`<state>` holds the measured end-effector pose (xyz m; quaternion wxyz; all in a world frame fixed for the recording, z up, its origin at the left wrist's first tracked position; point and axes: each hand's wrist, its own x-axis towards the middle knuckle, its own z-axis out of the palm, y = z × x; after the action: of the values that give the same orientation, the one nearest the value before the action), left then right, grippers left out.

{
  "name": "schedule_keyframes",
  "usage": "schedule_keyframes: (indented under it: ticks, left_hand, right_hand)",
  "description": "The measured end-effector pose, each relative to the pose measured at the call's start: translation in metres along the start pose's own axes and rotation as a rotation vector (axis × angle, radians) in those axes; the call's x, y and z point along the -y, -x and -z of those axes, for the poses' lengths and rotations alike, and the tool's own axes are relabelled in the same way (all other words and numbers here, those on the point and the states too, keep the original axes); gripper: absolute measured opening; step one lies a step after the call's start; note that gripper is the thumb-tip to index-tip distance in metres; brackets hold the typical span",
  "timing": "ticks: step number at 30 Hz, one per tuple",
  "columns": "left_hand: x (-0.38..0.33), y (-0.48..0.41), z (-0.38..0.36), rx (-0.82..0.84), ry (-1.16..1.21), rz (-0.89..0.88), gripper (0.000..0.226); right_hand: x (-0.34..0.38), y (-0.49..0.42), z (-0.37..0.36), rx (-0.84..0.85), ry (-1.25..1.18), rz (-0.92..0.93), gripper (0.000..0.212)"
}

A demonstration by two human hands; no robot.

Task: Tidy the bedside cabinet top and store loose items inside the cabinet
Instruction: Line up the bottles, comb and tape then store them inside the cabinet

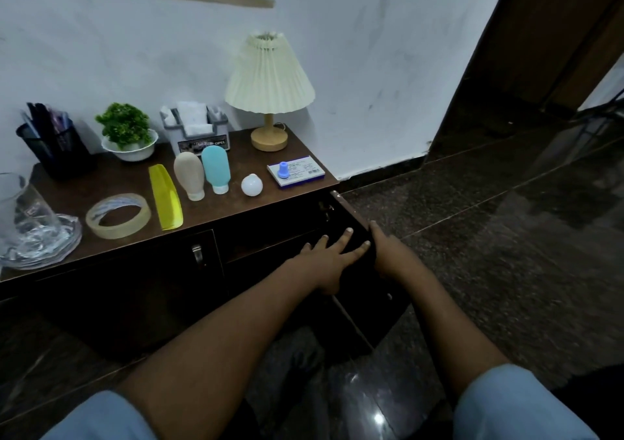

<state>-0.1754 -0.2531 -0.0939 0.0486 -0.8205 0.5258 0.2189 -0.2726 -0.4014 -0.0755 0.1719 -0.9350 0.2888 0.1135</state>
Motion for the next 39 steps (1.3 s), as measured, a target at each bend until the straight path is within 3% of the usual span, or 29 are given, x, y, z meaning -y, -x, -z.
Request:
schedule_keyframes:
  ticks: [4, 7, 9, 16, 23, 29, 31, 37, 39]
  left_hand:
    - [0.001, -0.003, 0.002, 0.03, -0.006, 0.05, 0.101]
    - [0.018, 0.002, 0.006, 0.011, 0.037, 0.108, 0.101]
    - [0.032, 0.01, 0.007, 0.0, 0.068, 0.163, 0.102]
    - [0.069, 0.057, 0.007, -0.073, 0.073, 0.306, 0.105]
    - [0.099, 0.123, -0.01, -0.133, 0.026, 0.458, 0.098]
    - [0.125, 0.174, -0.028, -0.074, 0.042, 0.636, 0.102]
    - [0.131, 0.183, -0.032, -0.055, 0.07, 0.671, 0.103]
    - [0.143, 0.19, -0.021, 0.003, 0.168, 0.719, 0.105]
    - [0.145, 0.189, -0.012, 0.052, 0.202, 0.725, 0.099]
  right_hand:
    - [-0.001, 0.007, -0.022, -0.206, 0.243, -0.05, 0.072]
    - [0.009, 0.017, -0.048, -0.43, 0.281, 0.202, 0.067]
    - [0.018, 0.019, -0.064, -0.449, 0.206, 0.363, 0.069]
    - [0.069, -0.004, -0.109, -0.185, -0.081, 0.55, 0.08]
    - [0.148, -0.016, -0.119, 0.03, -0.588, 0.587, 0.089]
    - [0.221, -0.024, -0.125, 0.173, -1.106, 0.439, 0.073]
    - [0.237, -0.029, -0.122, 0.254, -1.288, 0.426, 0.051]
    - [0.22, -0.024, -0.133, 0.267, -1.107, 0.559, 0.005]
    - [0.208, -0.013, -0.142, 0.334, -1.131, 0.596, 0.024]
